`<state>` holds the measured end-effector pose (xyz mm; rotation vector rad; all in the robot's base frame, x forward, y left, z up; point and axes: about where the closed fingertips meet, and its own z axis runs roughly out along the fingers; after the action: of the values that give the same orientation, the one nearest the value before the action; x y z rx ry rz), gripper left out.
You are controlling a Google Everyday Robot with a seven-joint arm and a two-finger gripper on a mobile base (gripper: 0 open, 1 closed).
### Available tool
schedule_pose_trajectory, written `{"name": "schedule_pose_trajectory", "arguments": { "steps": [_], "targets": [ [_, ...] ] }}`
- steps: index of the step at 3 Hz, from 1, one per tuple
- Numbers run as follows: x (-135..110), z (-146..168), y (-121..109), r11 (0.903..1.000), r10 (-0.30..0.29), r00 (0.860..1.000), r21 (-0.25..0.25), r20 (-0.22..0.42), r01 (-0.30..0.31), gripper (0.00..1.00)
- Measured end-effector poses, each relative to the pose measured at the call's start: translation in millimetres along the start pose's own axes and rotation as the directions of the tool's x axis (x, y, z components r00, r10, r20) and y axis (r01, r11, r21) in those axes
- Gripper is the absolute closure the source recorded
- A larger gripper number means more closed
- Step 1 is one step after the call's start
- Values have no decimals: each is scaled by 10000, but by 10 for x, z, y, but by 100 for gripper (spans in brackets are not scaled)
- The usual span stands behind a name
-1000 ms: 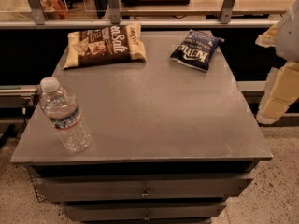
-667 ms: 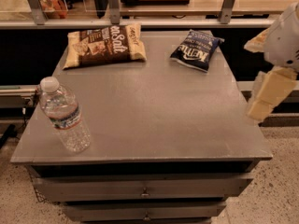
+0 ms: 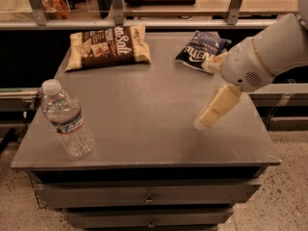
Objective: Move water bottle near blue chip bag
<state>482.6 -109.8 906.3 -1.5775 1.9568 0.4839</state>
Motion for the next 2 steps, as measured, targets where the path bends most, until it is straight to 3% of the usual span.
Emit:
{"name": "schedule_pose_trajectory", "arguments": {
  "steps": [1,2],
  "targets": [
    [-380,262,49,9970,362,9812,-743,1895,-224,0],
    [-734,449,173,9918,527,9373,-1275,3445,-89,0]
  ]
}}
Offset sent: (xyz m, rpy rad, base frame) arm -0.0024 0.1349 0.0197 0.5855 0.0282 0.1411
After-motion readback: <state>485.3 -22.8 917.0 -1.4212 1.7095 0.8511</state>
